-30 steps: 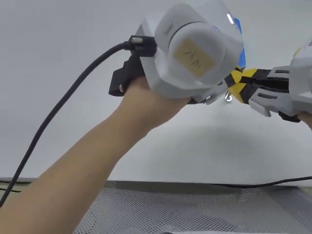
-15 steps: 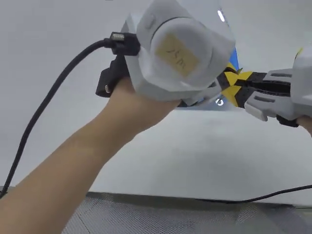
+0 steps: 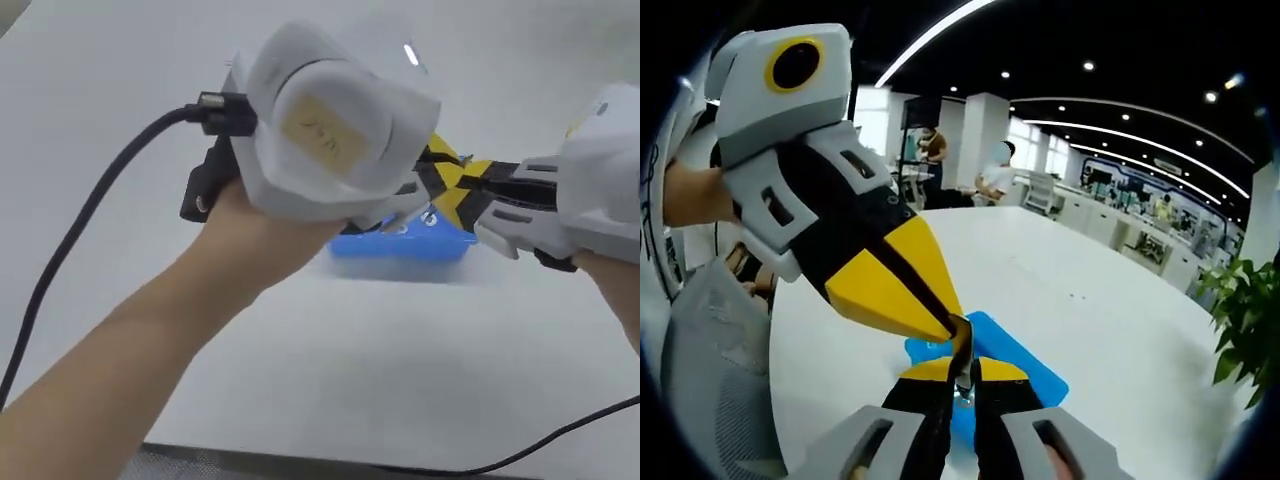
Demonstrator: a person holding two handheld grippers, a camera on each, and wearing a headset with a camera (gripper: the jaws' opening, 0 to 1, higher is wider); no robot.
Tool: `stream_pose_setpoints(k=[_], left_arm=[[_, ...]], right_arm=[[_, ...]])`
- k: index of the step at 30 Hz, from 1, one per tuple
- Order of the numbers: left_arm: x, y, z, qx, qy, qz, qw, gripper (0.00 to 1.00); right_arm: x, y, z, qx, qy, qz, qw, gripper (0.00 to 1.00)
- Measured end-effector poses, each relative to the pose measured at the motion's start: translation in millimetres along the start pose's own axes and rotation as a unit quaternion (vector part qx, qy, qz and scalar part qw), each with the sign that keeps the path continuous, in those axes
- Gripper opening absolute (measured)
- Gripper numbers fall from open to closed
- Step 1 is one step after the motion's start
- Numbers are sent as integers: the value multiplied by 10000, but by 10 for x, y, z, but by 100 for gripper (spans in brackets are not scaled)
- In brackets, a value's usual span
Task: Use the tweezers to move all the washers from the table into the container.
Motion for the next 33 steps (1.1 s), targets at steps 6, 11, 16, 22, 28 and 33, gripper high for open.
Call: stream_pose_setpoints(k=[6, 11, 16, 22, 28, 33], left_arm=[[-12, -60, 168, -33, 22, 71, 10000, 0], [84, 112, 132, 22, 25, 340, 9994, 0], [144, 220, 109, 2, 79, 487, 9988, 0], [175, 305, 116, -95, 121, 539, 9984, 0], [202, 385, 93, -96, 170, 643, 9977, 0], [196, 417, 59, -97, 211, 694, 9973, 0]], right_arm=[[118, 121, -80, 117, 29, 98, 9999, 3], [248, 304, -75, 244, -56, 269, 9993, 3], [308, 426, -54, 296, -118, 420, 9986, 3], [354, 481, -47, 332, -135, 532, 9979, 3], [398, 553, -24, 362, -162, 638, 9972, 4], [396, 561, -10, 425, -192, 680, 9966, 5]])
Point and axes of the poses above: the centre of the closed fingertips' face, and the gripper's own axes: x roughly forward along the fingers, z roughly to its left, y roughly out of its underside, the point moved 2 cm from there along -x, roughly backward along the fingers, and after that the axes turned 6 degrees about -y, right-handed, at the moved point
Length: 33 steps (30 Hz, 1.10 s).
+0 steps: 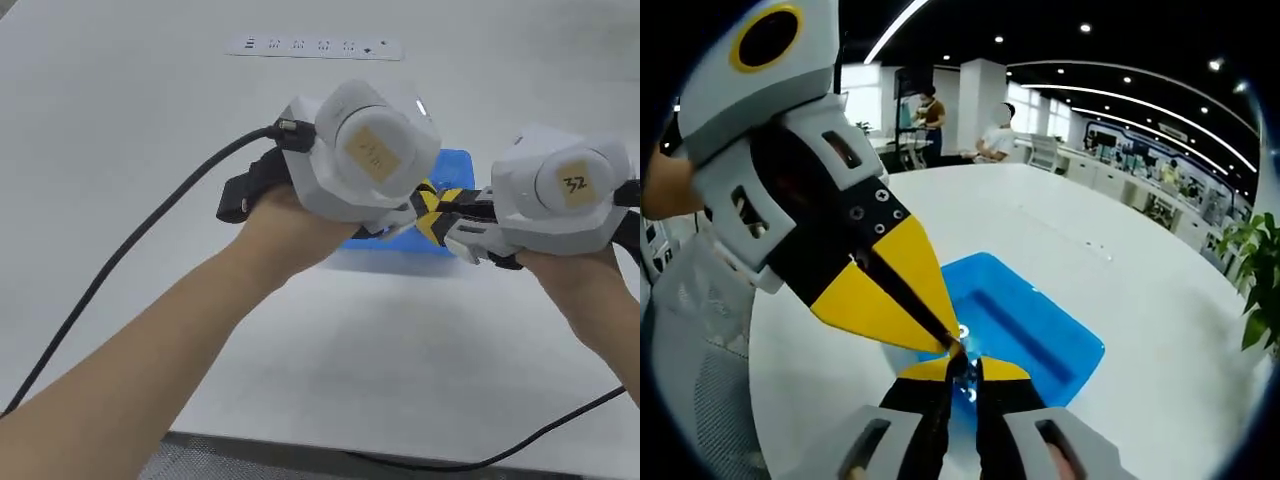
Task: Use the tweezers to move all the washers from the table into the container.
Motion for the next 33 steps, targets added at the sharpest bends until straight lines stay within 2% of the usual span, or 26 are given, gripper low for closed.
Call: stream_pose_setpoints(k=[6, 12, 14, 18, 20, 25, 29, 32, 33], left_arm=[[-161, -134, -15, 110, -40, -144, 9998, 0], [-453, -306, -82, 277, -88, -360, 9989, 0], [-539, -321, -104, 337, -94, -408, 9986, 0], [-702, -342, -204, 432, -71, -443, 9981, 0], [-775, -353, -254, 451, -41, -481, 9978, 0], [-922, -354, -354, 491, 64, -545, 9973, 0], [-984, -323, -377, 441, 63, -572, 9974, 0], [-1008, -283, -360, 235, -11, -603, 9979, 0], [-1014, -273, -347, 171, -65, -617, 9979, 0]], right_arm=[[-146, -167, 53, -9, 90, -226, 9997, 6], [-357, -355, 193, -152, 119, -500, 9986, 8], [-414, -398, 261, -155, 71, -616, 9980, 8], [-475, -428, 391, -206, 37, -668, 9975, 11], [-483, -428, 453, -277, 21, -656, 9975, 12], [-449, -378, 559, -595, -35, -438, 9973, 12], [-433, -388, 668, -786, -155, -398, 9960, 9], [-425, -347, 736, -1262, -91, -151, 9919, 6], [-418, -339, 767, -1302, -115, -123, 9913, 5]])
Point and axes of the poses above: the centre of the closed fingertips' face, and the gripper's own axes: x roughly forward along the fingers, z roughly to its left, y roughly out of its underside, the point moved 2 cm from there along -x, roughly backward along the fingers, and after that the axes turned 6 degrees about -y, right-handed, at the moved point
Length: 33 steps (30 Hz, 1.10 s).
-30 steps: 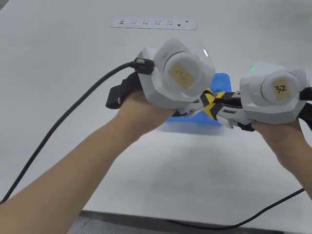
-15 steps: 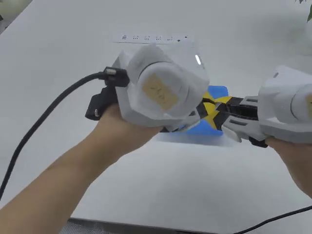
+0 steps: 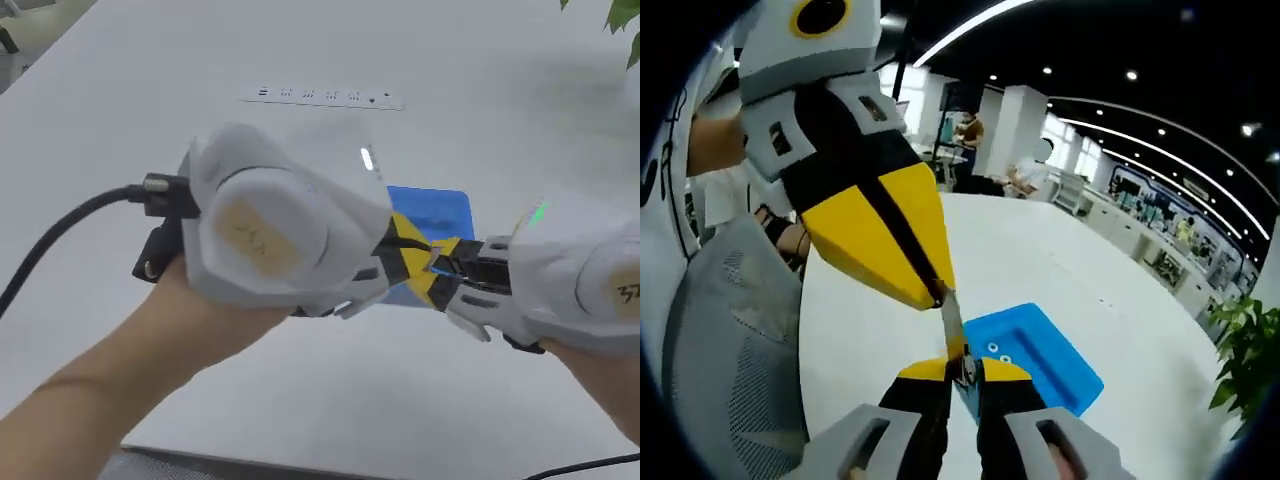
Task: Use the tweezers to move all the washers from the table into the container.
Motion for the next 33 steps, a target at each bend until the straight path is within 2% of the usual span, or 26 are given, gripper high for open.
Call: stream_pose_setpoints(k=[3, 8, 15, 19, 21, 23, 28, 31, 33], left_arm=[[-23, 31, -43, -239, 57, -13, 9997, 0], [-22, 63, -106, -491, 71, -25, 9988, 0], [-3, 69, -210, -558, 319, 27, 9979, 7], [19, 92, -264, -623, 370, 88, 9973, 2], [47, 157, -310, -514, 452, 210, 9974, 0], [85, 222, -332, -559, 456, 284, 9970, 0], [97, 326, -340, -374, 473, 332, 9976, 0], [117, 461, -339, -367, 551, 463, 9967, 0], [133, 591, -349, -263, 687, 604, 9955, 0]], right_arm=[[10, 16, 68, -42, -7, 56, 10000, 5], [-21, 61, 92, 15, 0, 102, 9999, 4], [-7, 203, 181, -45, -37, 339, 9994, 4], [19, 294, 226, -291, -36, 626, 9976, 4], [37, 313, 251, -351, -60, 660, 9972, 5], [51, 337, 261, -338, -84, 679, 9971, 5], [66, 423, 281, -342, -72, 783, 9963, 6], [80, 526, 295, -246, -113, 922, 9954, 7], [96, 596, 326, -234, -246, 1048, 9939, 7]])
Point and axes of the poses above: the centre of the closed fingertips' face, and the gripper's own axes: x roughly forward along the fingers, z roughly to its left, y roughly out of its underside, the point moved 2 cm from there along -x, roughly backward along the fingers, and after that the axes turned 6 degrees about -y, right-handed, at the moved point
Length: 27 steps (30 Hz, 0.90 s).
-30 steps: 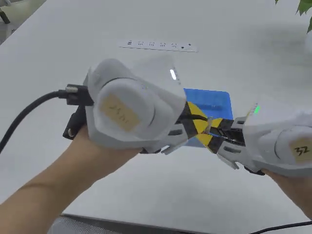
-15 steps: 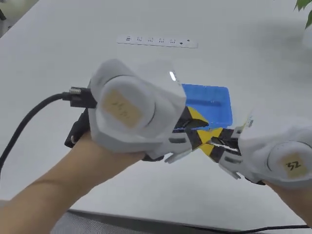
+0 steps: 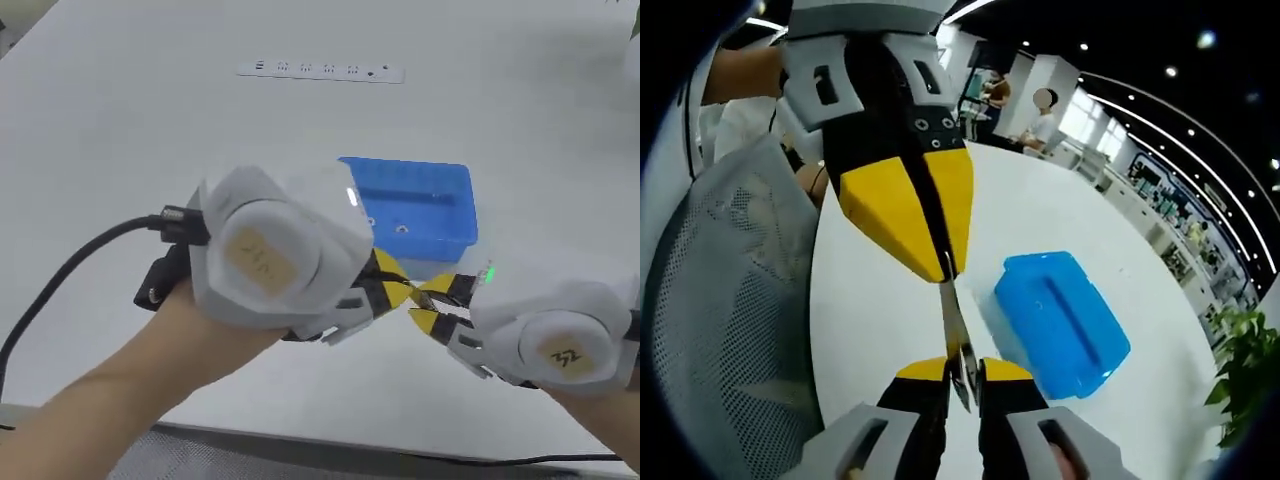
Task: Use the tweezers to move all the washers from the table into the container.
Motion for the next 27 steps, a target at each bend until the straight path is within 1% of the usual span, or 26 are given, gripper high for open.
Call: stream_pose_setpoints(k=[1, 2, 4, 5, 6, 7, 9, 10, 12, 14, 15, 16, 17, 20, 21, 23, 24, 25, 26, 27], left_arm=[[24, 72, -9, 75, 111, 114, 9998, 0], [40, 98, -6, 135, 134, 130, 9997, 0], [73, 160, -17, 256, 242, 234, 9991, 0], [90, 193, -20, 410, 303, 302, 9982, 0], [105, 213, -26, 472, 349, 325, 9977, 0], [128, 245, -35, 517, 405, 365, 9972, 0], [165, 296, -32, 616, 453, 408, 9962, 0], [180, 336, -33, 660, 526, 437, 9955, 0], [183, 376, -24, 645, 582, 473, 9951, 0], [187, 427, -9, 663, 658, 528, 9942, 0], [191, 456, -3, 710, 673, 580, 9935, 0], [195, 489, 3, 789, 684, 645, 9924, 0], [210, 548, 3, 900, 722, 735, 9906, 0], [258, 669, -11, 1066, 819, 890, 9869, 0], [289, 728, -22, 1113, 877, 966, 9852, 0], [337, 811, -34, 1132, 964, 1084, 9829, 0], [355, 843, -33, 1165, 980, 1134, 9818, 0], [379, 887, -30, 1178, 1013, 1202, 9805, 0], [390, 914, -33, 1177, 1045, 1251, 9796, 0], [406, 945, -30, 1206, 1055, 1314, 9783, 0]], right_arm=[[26, 32, -4, 22, 26, 30, 10000, 7], [41, 48, 0, 29, 13, 33, 10000, 8], [74, 86, 30, 290, -89, 66, 9995, 8], [89, 93, 38, 387, -148, 24, 9991, 8], [99, 97, 47, 479, -183, -25, 9987, 9], [112, 104, 55, 677, -209, -92, 9974, 9], [124, 107, 78, 943, -302, -171, 9949, 11], [114, 129, 68, 1052, -270, -145, 9940, 13], [95, 140, 56, 995, -219, -117, 9947, 16], [29, 162, 39, 1082, -110, -119, 9940, 19], [7, 171, 38, 1157, -108, -135, 9931, 20], [-13, 183, 40, 1228, -110, -137, 9923, 20], [-40, 197, 36, 1298, -78, -143, 9914, 22], [-135, 232, 32, 1481, 16, -162, 9888, 25], [-184, 245, 22, 1624, 102, -184, 9865, 26], [-272, 264, 28, 1854, 183, -204, 9823, 30], [-311, 262, 26, 1962, 260, -266, 9799, 32], [-367, 247, 37, 2131, 311, -387, 9758, 34], [-400, 236, 56, 2263, 291, -476, 9725, 34], [-446, 228, 70, 2471, 315, -573, 9668, 36]])
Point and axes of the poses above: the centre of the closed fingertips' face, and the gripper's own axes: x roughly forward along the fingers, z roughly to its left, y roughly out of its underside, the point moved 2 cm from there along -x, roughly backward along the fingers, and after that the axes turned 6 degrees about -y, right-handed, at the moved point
